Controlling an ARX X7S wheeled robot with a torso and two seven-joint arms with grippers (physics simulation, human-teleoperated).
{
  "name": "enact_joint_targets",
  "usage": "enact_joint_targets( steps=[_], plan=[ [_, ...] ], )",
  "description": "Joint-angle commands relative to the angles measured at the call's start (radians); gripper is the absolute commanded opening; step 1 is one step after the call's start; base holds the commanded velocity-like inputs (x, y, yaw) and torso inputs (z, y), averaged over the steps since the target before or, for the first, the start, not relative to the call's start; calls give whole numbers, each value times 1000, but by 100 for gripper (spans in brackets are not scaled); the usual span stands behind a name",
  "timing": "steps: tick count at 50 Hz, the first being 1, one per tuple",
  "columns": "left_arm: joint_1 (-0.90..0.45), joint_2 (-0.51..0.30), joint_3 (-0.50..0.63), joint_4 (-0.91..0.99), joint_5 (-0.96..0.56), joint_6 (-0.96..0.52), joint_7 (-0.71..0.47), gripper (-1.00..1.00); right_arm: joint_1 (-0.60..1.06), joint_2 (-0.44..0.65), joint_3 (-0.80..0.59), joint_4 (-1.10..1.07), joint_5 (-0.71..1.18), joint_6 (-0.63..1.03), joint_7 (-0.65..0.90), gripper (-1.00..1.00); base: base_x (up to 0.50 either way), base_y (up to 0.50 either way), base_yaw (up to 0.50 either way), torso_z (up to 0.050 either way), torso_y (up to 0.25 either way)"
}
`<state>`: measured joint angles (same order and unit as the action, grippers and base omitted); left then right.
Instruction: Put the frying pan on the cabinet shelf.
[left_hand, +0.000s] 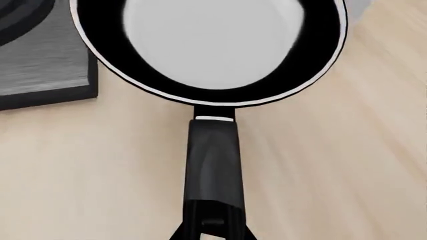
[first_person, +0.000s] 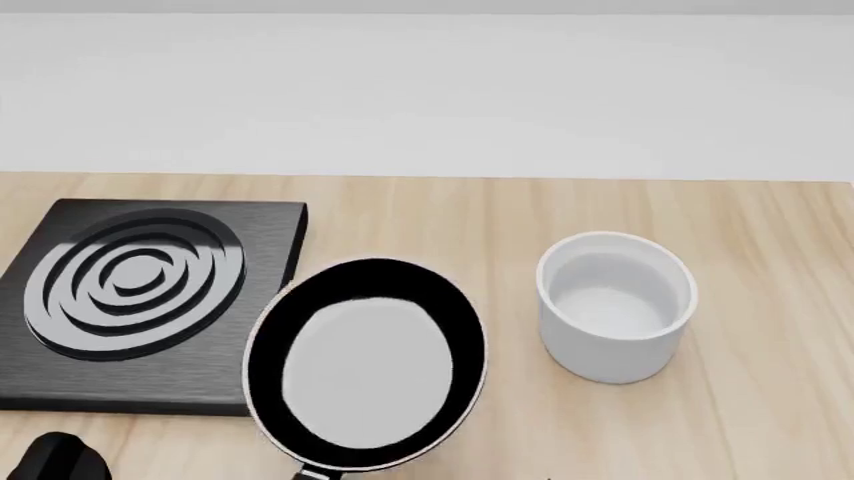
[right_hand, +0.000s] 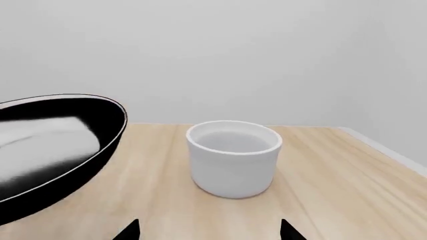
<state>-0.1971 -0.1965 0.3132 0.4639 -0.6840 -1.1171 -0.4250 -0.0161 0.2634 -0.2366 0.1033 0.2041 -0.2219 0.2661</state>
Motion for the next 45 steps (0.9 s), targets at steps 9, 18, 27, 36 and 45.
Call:
enact_joint_targets(
  steps=[9, 18, 27, 36, 45],
  plan=[
    [-219, 45, -217, 82, -180, -250, -101, -100, -11, 12, -4, -6, 15, -10, -4, 100, 0, 0, 0, 0, 1],
    [-294, 87, -453, 98, -372, -397, -185, -100, -2, 14, -7, -3, 23, -4, -7, 100, 0, 0, 0, 2, 2],
    [-489, -42, -540, -71, -1010, -415, -687, -100, -2, 22, -7, -21, 33, 12, -6, 100, 0, 0, 0, 0, 2],
    [-689, -269, -507, -262, -1255, -325, -843, -100, 4, 28, -9, -30, 40, 27, -5, 100, 0, 0, 0, 0, 2],
    [-822, -388, -492, -380, -1284, -301, -846, -100, 18, 28, -17, -48, 40, 59, 3, 100, 0, 0, 0, 1, 2]
  ],
)
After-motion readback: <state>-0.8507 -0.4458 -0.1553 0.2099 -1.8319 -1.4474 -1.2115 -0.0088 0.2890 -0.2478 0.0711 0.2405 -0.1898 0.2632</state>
